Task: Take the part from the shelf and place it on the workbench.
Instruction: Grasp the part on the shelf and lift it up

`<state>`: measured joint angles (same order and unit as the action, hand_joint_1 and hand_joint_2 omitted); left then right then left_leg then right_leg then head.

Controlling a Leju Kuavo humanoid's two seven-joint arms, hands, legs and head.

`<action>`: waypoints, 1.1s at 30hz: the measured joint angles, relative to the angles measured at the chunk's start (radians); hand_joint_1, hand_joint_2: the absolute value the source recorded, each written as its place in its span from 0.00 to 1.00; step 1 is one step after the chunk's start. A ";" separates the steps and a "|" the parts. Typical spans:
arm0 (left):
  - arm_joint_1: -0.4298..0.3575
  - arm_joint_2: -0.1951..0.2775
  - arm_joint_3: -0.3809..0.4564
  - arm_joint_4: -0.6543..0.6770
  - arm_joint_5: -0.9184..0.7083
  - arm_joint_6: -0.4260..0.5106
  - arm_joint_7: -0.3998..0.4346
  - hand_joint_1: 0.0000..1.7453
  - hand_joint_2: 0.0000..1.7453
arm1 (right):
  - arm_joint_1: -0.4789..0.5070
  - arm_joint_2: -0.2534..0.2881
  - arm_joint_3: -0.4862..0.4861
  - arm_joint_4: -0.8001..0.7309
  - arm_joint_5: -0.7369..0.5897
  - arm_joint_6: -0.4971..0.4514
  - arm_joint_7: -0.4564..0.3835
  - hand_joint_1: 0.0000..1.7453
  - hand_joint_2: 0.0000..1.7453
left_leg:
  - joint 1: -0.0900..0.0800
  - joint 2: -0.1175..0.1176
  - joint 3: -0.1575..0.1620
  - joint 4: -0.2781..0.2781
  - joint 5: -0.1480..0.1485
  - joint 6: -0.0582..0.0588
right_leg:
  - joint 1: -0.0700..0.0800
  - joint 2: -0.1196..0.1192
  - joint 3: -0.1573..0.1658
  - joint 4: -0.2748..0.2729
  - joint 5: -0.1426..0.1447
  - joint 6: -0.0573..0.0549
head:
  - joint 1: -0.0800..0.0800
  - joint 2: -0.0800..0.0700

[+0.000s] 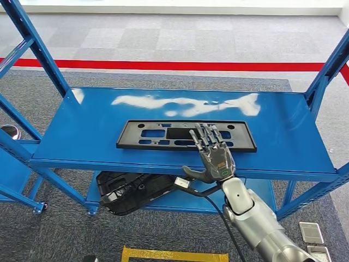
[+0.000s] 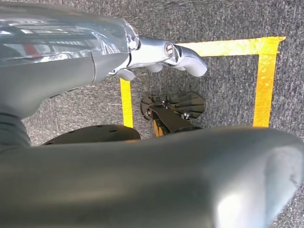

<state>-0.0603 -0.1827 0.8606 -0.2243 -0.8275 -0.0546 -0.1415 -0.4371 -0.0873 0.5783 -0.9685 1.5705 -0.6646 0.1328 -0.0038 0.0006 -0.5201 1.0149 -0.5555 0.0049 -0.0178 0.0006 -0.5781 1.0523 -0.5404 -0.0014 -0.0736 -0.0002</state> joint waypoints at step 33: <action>-0.007 0.008 0.012 0.005 -0.008 -0.005 -0.021 0.00 0.00 | 0.014 0.013 -0.003 -0.001 0.000 0.007 -0.021 0.00 0.00 | 0.025 0.002 -0.058 0.190 -0.125 -0.027 | -0.015 0.000 -0.058 0.037 0.018 0.007 | 0.003 0.000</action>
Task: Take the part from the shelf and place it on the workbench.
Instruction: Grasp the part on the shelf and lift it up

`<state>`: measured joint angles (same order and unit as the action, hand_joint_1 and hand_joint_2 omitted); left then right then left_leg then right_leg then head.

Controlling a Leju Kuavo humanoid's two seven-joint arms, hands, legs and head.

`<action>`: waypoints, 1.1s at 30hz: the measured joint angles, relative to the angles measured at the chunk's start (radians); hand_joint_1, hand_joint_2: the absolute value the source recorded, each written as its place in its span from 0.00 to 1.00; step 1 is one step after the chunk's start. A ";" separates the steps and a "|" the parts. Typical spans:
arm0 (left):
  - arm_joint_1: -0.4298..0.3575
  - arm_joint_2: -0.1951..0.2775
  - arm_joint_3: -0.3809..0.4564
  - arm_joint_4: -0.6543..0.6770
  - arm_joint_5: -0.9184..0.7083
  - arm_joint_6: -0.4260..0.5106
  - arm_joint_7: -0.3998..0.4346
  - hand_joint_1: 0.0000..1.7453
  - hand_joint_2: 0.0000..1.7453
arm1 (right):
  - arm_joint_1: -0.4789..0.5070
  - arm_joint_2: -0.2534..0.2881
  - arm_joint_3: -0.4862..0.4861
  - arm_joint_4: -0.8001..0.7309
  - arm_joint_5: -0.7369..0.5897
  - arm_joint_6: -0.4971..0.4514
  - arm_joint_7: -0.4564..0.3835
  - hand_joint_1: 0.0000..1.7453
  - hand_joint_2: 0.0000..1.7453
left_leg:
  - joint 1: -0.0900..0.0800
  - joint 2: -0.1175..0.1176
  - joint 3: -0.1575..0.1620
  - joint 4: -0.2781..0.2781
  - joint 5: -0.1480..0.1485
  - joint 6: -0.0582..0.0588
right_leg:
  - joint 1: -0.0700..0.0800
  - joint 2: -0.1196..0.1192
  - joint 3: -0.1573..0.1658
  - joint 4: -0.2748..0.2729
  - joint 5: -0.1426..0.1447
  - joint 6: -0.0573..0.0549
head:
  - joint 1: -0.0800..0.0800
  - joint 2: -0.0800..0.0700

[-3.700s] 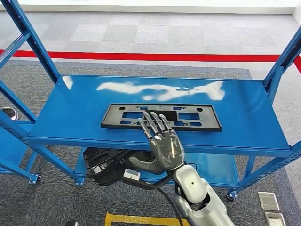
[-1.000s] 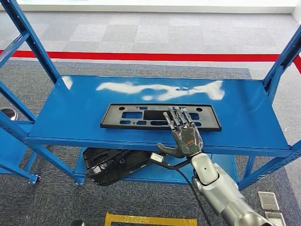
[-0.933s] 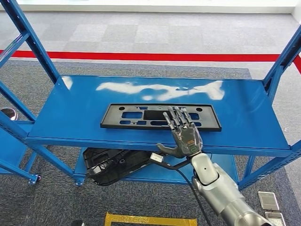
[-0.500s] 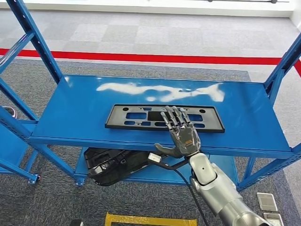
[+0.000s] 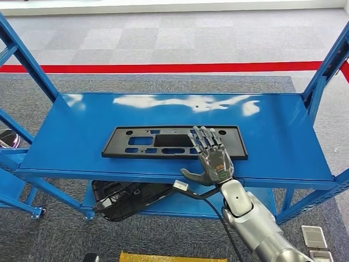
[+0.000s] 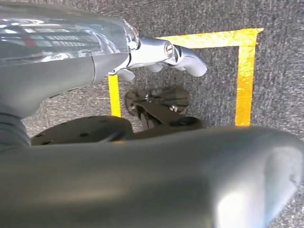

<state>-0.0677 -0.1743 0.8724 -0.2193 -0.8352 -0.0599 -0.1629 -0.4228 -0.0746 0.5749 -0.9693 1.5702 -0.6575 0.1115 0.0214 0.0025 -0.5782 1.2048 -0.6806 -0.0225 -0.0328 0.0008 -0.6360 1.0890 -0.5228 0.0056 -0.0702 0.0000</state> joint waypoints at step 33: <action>0.004 0.003 0.009 0.007 -0.011 0.000 -0.015 0.00 0.00 | -0.009 -0.001 0.000 -0.009 -0.114 0.072 -0.091 0.00 0.00 | -0.016 -0.002 -0.114 0.100 0.032 0.013 | 0.009 -0.001 0.035 -0.030 0.000 -0.014 | 0.002 0.000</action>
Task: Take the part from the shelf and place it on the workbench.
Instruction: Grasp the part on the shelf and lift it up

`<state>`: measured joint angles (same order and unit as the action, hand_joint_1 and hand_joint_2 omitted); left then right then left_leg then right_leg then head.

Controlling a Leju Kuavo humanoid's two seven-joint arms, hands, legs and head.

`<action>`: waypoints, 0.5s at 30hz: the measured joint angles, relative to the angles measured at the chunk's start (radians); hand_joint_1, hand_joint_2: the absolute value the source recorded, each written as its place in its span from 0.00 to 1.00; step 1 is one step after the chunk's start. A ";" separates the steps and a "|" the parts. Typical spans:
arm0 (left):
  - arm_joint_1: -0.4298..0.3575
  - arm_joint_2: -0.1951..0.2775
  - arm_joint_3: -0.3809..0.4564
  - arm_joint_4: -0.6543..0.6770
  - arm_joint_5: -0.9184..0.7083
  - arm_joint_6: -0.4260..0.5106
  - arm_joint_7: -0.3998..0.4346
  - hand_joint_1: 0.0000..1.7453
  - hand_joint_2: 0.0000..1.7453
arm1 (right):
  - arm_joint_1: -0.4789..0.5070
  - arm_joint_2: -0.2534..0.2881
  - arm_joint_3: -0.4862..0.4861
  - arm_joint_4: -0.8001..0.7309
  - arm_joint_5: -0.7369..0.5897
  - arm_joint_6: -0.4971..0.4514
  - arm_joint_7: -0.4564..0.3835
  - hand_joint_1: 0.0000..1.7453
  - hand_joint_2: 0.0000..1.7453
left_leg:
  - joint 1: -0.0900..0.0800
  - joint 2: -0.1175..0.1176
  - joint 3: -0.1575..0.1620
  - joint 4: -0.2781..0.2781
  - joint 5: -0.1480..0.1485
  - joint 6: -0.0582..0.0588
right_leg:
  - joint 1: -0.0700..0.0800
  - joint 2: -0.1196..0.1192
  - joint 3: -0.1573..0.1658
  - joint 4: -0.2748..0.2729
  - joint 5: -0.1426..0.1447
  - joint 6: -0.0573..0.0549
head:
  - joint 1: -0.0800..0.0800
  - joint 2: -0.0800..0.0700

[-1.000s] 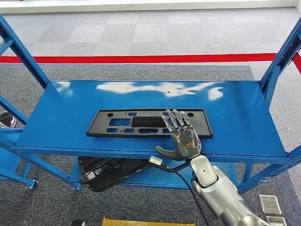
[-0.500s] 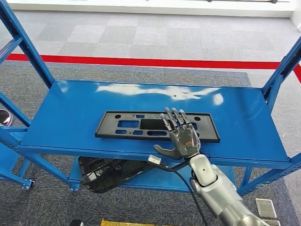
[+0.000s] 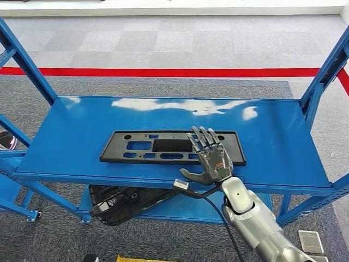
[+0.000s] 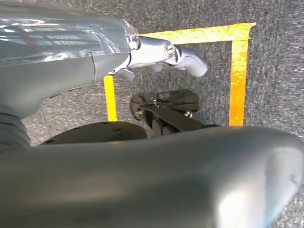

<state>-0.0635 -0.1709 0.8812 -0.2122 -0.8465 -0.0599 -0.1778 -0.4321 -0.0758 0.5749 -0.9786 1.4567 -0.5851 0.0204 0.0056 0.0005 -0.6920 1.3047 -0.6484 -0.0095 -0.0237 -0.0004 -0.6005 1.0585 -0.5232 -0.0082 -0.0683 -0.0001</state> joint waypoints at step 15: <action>-0.001 0.000 0.005 0.000 -0.005 0.000 -0.002 0.00 0.00 | -0.017 -0.011 0.035 0.031 0.006 0.001 -0.021 0.00 0.00 | -0.007 0.001 0.119 -0.293 0.151 0.047 | 0.003 0.003 -0.099 0.231 -0.121 0.039 | 0.001 0.000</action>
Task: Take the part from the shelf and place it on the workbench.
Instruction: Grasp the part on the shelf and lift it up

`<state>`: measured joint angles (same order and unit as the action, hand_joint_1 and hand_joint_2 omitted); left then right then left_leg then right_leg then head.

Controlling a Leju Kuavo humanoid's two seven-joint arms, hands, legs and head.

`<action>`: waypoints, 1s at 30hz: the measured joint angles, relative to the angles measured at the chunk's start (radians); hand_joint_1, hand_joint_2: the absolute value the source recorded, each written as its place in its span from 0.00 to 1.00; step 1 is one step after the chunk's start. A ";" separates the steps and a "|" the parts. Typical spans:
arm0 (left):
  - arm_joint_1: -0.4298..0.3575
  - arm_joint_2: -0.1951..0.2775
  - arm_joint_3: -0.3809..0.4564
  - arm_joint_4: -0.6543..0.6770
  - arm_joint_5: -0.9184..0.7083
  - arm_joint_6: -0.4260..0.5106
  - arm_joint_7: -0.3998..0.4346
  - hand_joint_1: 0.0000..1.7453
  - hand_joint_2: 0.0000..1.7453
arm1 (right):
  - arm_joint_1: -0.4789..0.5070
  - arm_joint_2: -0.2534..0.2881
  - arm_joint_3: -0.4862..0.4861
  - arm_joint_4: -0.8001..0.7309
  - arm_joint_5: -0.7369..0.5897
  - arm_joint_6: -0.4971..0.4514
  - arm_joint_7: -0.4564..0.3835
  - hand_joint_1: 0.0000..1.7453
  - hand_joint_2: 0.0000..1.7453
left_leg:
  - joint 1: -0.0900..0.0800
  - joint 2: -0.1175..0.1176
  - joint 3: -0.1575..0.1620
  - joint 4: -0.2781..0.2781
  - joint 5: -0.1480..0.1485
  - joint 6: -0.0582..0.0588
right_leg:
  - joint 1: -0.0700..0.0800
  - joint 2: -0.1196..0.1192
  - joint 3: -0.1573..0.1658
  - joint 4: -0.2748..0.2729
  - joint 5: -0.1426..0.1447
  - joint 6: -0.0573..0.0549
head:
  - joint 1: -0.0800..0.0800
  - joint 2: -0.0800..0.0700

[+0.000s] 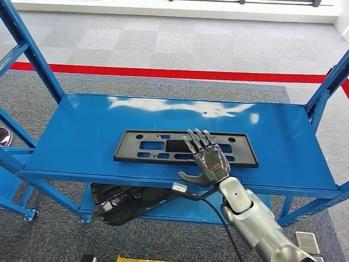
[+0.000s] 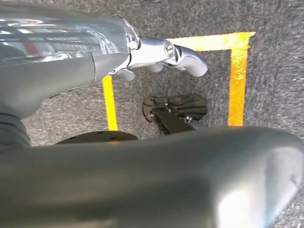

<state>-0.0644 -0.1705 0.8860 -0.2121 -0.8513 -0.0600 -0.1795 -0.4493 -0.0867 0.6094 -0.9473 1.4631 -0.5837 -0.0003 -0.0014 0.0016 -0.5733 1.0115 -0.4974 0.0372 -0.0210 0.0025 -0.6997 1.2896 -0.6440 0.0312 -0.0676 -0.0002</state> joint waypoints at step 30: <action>0.002 0.000 0.001 0.000 -0.034 0.003 -0.074 0.00 0.00 | -0.016 -0.031 0.043 0.039 0.002 0.001 0.044 0.00 0.00 | 0.003 0.000 -0.003 -0.001 0.002 -0.001 | -0.002 -0.001 0.007 -0.012 -0.003 0.005 | 0.000 0.000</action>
<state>-0.0626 -0.1701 0.8874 -0.2117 -0.8851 -0.0571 -0.2536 -0.4651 -0.1178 0.6528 -0.9081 1.4655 -0.5825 0.0433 0.0019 0.0018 -0.5765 1.0103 -0.4953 0.0360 -0.0227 0.0014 -0.6930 1.2771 -0.6472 0.0361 -0.0680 -0.0001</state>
